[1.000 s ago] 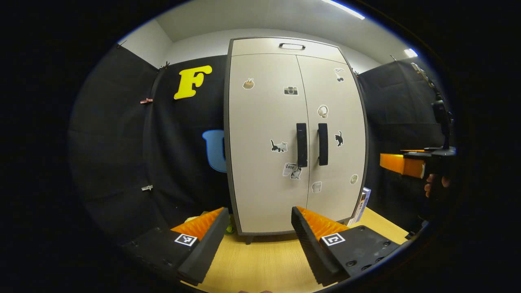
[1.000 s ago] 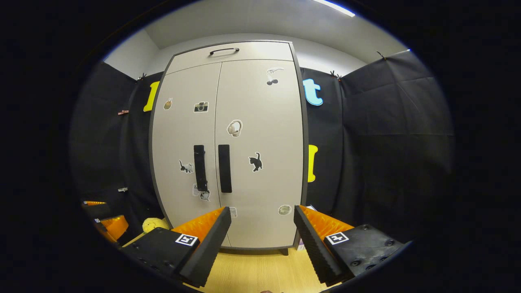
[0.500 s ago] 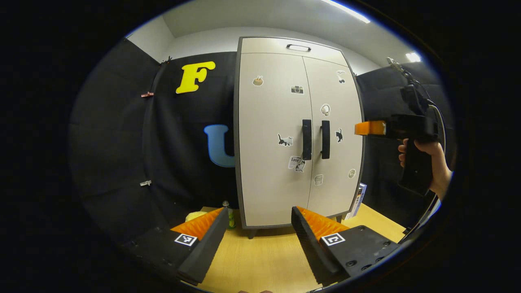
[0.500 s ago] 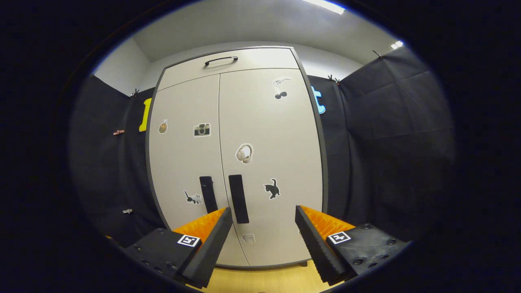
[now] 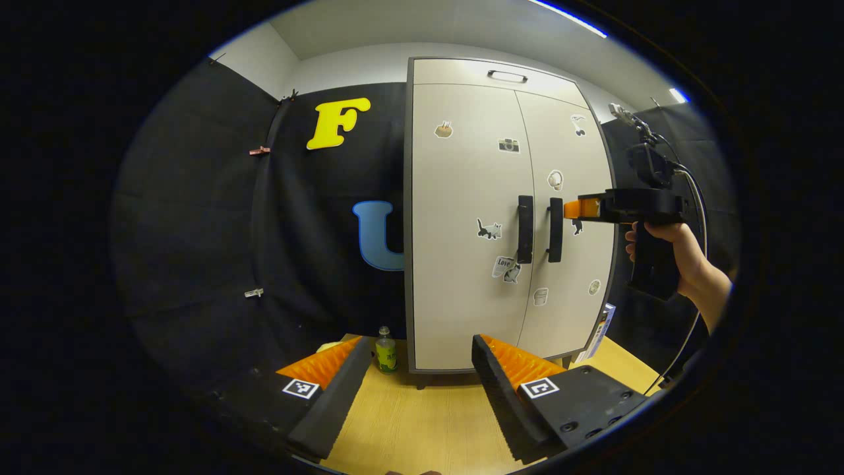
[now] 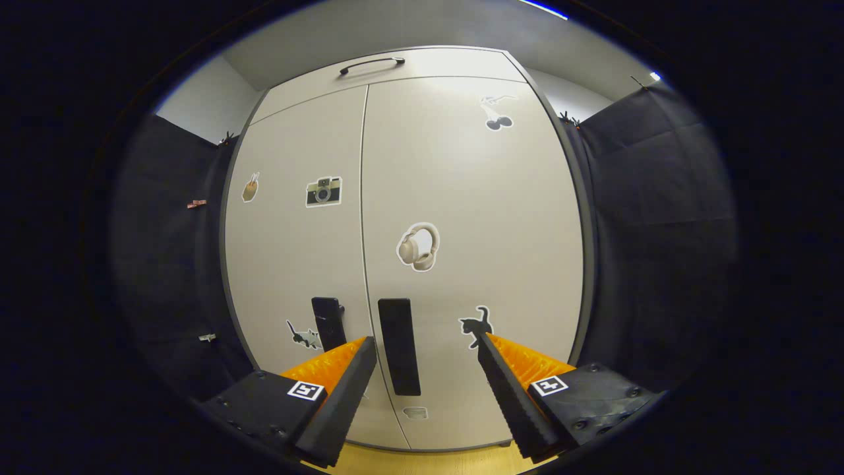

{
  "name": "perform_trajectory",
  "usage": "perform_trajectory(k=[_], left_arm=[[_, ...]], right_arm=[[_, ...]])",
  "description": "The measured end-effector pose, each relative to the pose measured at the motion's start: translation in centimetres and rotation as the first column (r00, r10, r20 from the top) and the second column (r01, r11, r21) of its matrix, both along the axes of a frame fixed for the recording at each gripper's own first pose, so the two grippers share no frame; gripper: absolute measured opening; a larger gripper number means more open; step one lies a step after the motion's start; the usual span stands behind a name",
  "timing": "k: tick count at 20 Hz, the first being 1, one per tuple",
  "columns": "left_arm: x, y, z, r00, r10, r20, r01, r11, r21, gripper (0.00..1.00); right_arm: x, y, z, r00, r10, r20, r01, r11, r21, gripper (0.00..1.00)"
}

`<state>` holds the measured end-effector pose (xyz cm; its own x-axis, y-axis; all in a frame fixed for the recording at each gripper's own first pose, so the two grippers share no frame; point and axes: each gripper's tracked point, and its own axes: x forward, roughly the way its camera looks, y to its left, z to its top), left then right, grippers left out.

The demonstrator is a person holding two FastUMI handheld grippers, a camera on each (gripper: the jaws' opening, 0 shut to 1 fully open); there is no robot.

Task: Open the right door of the double-door shoe cabinet with the right hand, and open the left door with the left hand.

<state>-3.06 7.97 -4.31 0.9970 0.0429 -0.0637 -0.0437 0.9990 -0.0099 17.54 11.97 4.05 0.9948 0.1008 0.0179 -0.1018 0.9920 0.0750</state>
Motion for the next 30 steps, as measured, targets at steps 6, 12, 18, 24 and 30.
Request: perform_trajectory(k=[6,12,18,24,30], left_arm=[[1.3,0.7,-0.8,0.997,0.065,-0.039,-0.064,0.998,0.017,0.95],[1.3,1.3,-1.3,0.994,0.093,-0.054,-0.093,0.996,-0.003,0.95],[0.5,2.2,-1.3,0.992,0.117,-0.045,-0.117,0.993,0.002,0.95],[-0.9,1.9,-2.7,0.992,0.096,-0.080,-0.099,0.995,-0.034,0.95],[-2.5,2.1,-1.7,0.994,0.099,-0.047,-0.098,0.995,0.021,0.95]], right_arm=[[4.0,1.2,-3.4,0.997,-0.001,-0.075,-0.001,1.000,-0.025,0.98],[5.3,2.1,-4.3,0.995,0.000,-0.100,-0.005,0.999,-0.052,0.90],[5.2,2.7,-4.7,0.991,0.003,-0.133,-0.004,1.000,-0.004,0.36],[5.1,2.8,-4.8,0.986,0.029,-0.164,-0.032,0.999,-0.018,0.14],[4.0,2.7,-4.6,0.986,0.037,-0.164,-0.039,0.999,-0.012,0.14]])
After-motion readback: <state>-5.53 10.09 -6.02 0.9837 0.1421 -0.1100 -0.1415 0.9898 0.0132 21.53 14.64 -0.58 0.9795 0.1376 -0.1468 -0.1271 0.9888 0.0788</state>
